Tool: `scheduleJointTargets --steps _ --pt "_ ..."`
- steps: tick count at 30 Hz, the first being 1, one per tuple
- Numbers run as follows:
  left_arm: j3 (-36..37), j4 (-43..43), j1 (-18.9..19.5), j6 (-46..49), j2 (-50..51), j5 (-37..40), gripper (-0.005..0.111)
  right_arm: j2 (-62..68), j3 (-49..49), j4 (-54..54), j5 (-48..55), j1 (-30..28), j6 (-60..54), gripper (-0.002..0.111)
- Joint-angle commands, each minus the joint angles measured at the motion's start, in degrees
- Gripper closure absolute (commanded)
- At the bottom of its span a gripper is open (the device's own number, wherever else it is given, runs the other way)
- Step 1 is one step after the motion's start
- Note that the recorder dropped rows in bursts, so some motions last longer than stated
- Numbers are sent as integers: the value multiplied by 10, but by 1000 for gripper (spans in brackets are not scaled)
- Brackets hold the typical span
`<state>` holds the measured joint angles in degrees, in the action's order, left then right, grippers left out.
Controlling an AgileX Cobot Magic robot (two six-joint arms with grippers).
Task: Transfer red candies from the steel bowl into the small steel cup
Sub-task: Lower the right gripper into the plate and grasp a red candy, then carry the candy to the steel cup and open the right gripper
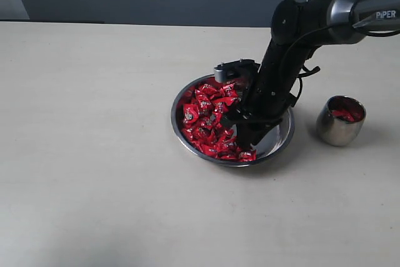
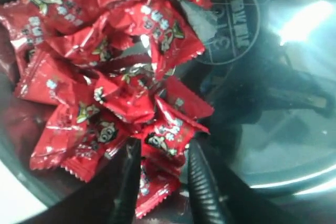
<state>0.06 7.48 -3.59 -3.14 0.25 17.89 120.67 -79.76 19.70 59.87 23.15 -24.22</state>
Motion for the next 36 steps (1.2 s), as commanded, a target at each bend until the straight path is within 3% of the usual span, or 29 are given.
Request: scheduleJointTargets --steps 1,7,13,28,36 --pt "-1 1 -6 -3 -2 -3 106 9 1 -1 -4 10 1 77" --pt "-1 1 -6 -3 -2 -3 106 11 1 -18 -8 10 1 80" --pt "-1 1 -6 -3 -2 -3 106 11 1 -27 -22 10 1 109" --pt "-1 1 -6 -3 -2 -3 106 -39 1 -80 -51 9 18 109" --pt "-1 1 -6 -3 -2 -3 106 -91 1 -197 -66 2 110 109"
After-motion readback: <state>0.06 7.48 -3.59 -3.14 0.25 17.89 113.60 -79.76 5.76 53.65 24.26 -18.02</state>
